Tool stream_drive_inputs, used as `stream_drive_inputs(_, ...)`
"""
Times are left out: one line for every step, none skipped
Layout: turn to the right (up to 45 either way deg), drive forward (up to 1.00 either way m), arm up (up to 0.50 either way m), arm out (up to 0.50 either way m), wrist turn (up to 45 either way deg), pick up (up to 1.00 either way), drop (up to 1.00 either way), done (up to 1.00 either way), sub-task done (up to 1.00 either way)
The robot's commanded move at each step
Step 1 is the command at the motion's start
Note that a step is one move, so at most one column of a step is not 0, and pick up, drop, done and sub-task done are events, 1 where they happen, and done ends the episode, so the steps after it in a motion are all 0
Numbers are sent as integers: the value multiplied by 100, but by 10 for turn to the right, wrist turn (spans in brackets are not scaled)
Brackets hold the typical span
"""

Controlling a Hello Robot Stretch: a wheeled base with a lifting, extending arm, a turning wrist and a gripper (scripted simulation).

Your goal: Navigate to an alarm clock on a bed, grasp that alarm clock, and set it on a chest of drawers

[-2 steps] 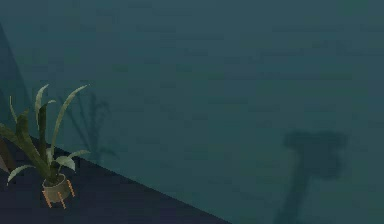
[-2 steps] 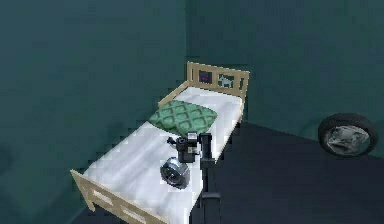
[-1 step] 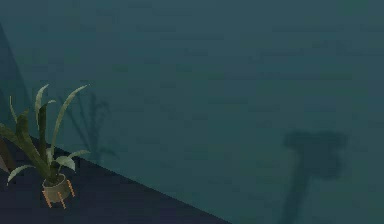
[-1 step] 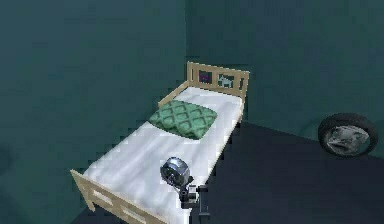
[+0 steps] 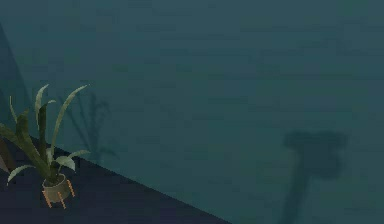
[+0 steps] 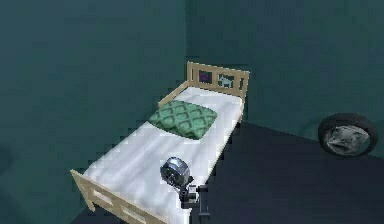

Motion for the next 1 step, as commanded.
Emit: stream_drive_inputs(0,0,10,0,0,0,0,0,0)
